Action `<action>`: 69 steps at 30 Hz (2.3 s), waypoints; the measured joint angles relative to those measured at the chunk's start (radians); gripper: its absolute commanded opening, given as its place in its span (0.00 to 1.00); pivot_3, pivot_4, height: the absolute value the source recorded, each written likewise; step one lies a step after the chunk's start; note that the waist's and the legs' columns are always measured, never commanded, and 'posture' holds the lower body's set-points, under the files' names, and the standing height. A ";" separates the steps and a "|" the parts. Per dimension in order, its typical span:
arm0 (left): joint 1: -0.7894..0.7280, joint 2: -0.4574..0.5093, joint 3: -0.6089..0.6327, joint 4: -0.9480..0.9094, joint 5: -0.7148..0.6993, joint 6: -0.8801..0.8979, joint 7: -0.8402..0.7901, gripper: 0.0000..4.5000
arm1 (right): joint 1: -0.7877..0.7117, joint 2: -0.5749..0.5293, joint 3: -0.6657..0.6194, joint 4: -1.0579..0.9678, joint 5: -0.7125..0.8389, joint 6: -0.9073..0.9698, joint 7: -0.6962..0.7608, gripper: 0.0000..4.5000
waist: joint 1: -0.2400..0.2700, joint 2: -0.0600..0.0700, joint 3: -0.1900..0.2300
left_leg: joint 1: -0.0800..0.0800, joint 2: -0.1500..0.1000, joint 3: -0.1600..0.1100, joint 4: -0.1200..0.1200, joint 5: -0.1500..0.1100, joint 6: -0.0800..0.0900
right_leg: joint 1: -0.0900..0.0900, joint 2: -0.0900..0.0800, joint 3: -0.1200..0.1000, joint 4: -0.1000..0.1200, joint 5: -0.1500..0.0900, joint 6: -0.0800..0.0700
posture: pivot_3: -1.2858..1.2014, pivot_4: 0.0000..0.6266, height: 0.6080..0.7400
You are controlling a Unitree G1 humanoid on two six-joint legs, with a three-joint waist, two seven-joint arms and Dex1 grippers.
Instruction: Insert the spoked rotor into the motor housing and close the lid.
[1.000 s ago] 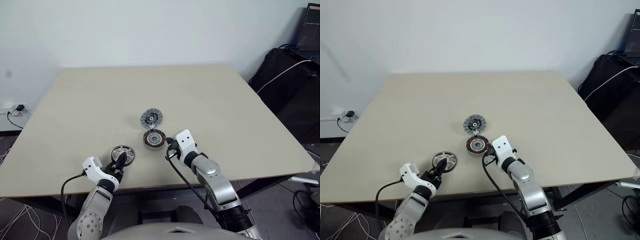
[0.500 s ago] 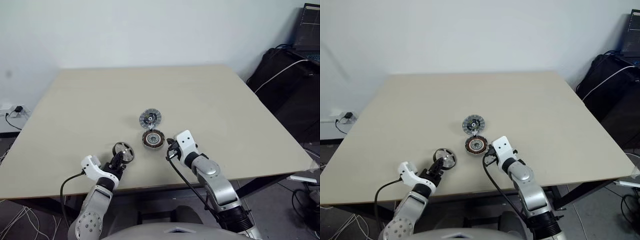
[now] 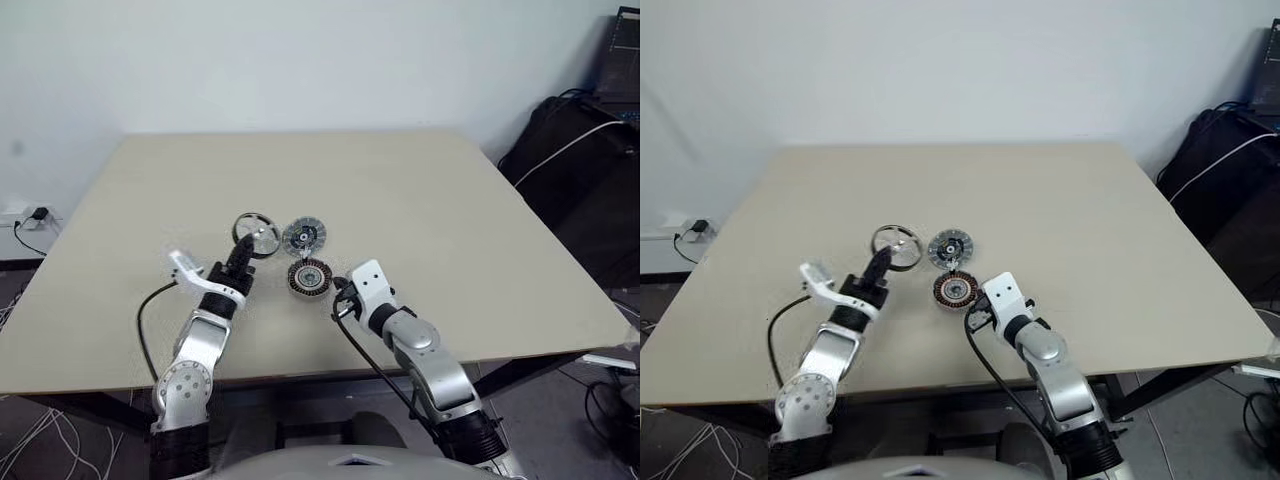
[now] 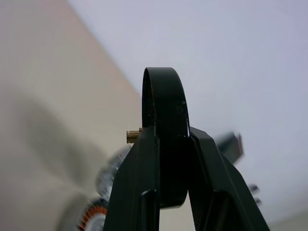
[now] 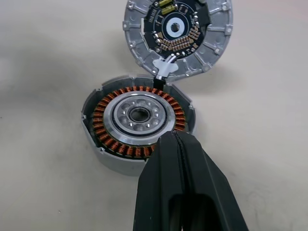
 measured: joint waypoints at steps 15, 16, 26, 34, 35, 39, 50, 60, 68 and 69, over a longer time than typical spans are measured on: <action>-0.053 0.004 -0.126 0.285 -0.039 0.117 -0.061 0.10 | 0.059 0.000 -0.016 -0.047 0.000 0.004 -0.029 0.00 | 0.000 0.000 0.000 | 0.001 0.001 -0.002 0.001 0.000 0.000 | 0.004 0.001 0.000 -0.002 -0.002 0.005 | 0.52 0.00 1.00; -0.062 0.004 -0.125 0.302 -0.036 0.115 -0.071 0.10 | 0.060 0.000 -0.016 -0.047 0.000 0.004 -0.030 0.00 | 0.000 0.000 0.000 | 0.001 0.001 -0.002 0.001 0.000 0.000 | 0.004 0.001 0.000 -0.003 -0.001 0.002 | 0.52 0.00 1.00; -0.090 0.005 -0.097 0.391 -0.022 0.075 -0.097 0.10 | 0.067 -0.003 -0.023 -0.068 0.000 0.017 -0.035 0.00 | 0.001 0.000 0.000 | 0.001 0.001 -0.002 0.000 0.000 0.000 | 0.001 0.001 0.000 -0.004 0.001 0.001 | 0.52 0.00 1.00; -0.093 0.005 -0.096 0.413 -0.010 0.070 -0.114 0.10 | 0.067 -0.004 -0.023 -0.070 0.000 0.020 -0.038 0.00 | 0.001 0.000 0.000 | 0.000 0.001 -0.002 0.000 0.000 0.000 | 0.001 0.001 0.000 -0.005 0.001 0.001 | 0.52 0.00 1.00; -0.094 0.005 -0.097 0.416 -0.009 0.070 -0.114 0.10 | 0.067 -0.004 -0.023 -0.070 0.000 0.021 -0.038 0.00 | 0.001 0.000 0.000 | 0.000 0.001 -0.002 0.000 0.000 0.000 | 0.001 0.001 0.000 -0.005 0.001 0.001 | 0.52 0.00 1.00; -0.098 0.005 -0.097 0.425 -0.008 0.070 -0.118 0.10 | 0.068 -0.005 -0.023 -0.074 -0.001 0.021 -0.039 0.00 | 0.001 0.000 0.000 | 0.000 0.001 -0.002 0.000 0.000 0.000 | 0.001 0.001 0.000 -0.005 0.001 0.001 | 0.52 0.00 1.00; -0.135 0.005 -0.097 0.453 -0.011 0.070 -0.142 0.10 | 0.068 -0.008 -0.023 -0.079 -0.001 0.024 -0.045 0.00 | 0.001 0.000 0.000 | 0.000 0.000 -0.002 0.000 0.000 0.000 | 0.001 0.001 0.000 -0.005 0.001 0.001 | 0.52 0.00 1.00; -0.152 0.006 -0.098 0.488 0.001 0.064 -0.120 0.26 | 0.068 -0.007 -0.022 -0.081 -0.001 0.024 -0.045 0.00 | 0.001 0.001 0.000 | 0.001 0.001 -0.002 0.000 0.000 0.000 | 0.002 0.001 0.000 -0.005 0.001 0.002 | 0.52 0.00 1.00; -0.163 0.007 -0.113 0.494 0.006 0.061 -0.122 0.80 | 0.068 -0.006 -0.023 -0.081 -0.001 0.024 -0.046 0.00 | 0.002 0.004 -0.003 | 0.005 0.001 -0.003 0.000 -0.002 -0.003 | 0.007 0.001 -0.001 -0.008 0.002 0.006 | 0.52 0.00 1.00; -0.163 0.007 -0.115 0.487 0.006 0.061 -0.122 0.87 | 0.068 -0.006 -0.023 -0.081 -0.001 0.024 -0.046 0.00 | 0.001 0.004 -0.003 | 0.005 0.001 -0.003 0.001 -0.003 -0.004 | 0.008 0.001 -0.001 -0.009 0.003 0.006 | 0.52 0.00 1.00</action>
